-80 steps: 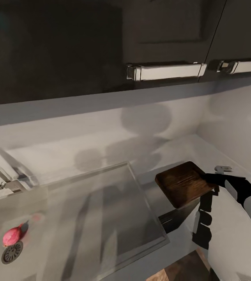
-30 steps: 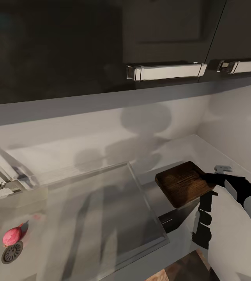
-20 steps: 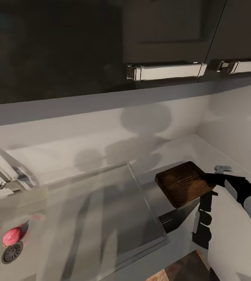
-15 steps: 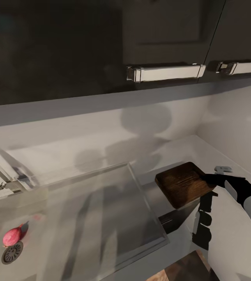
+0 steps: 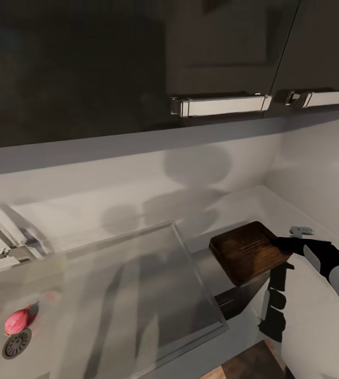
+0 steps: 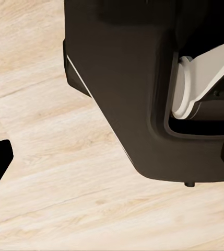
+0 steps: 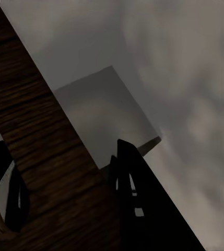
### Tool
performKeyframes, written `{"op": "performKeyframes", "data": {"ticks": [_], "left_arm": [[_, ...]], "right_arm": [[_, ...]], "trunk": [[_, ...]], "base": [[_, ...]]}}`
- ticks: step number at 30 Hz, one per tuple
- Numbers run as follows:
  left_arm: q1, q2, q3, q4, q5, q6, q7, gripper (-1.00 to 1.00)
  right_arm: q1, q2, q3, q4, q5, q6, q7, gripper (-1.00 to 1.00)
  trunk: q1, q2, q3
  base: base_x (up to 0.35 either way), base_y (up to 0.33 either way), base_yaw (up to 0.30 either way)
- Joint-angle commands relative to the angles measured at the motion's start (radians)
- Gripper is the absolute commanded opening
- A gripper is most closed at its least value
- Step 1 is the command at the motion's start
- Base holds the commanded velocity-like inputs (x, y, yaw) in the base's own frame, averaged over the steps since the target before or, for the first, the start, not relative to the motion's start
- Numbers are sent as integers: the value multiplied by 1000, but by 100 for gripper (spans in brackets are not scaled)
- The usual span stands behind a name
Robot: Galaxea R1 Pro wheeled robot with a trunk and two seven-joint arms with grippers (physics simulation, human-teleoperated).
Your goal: In the kitchen, take the Vidalia onion out of the sink, dice it on the chopping board with the paring knife, put the diced onion into the bowl on the countertop, then place both the paring knife and the chopping board into the sink.
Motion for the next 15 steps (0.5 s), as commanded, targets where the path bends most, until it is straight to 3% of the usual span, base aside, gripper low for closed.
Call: {"op": "performKeyframes", "data": {"ticks": [1,8,15], "left_arm": [[0,0,1,-2,1,-1,0,100],[0,0,1,4,1,-2,-2,100],[0,-1,1,5,1,-2,-2,100]], "right_arm": [[0,-1,5,-2,-11,6,1,-100],[0,0,6,-2,-11,6,1,-100],[0,1,5,-2,-12,6,1,-100]], "trunk": [[1,-2,0],[1,-2,11],[1,-2,22]], "base": [[0,0,0],[-35,0,0],[-272,0,0]]}}
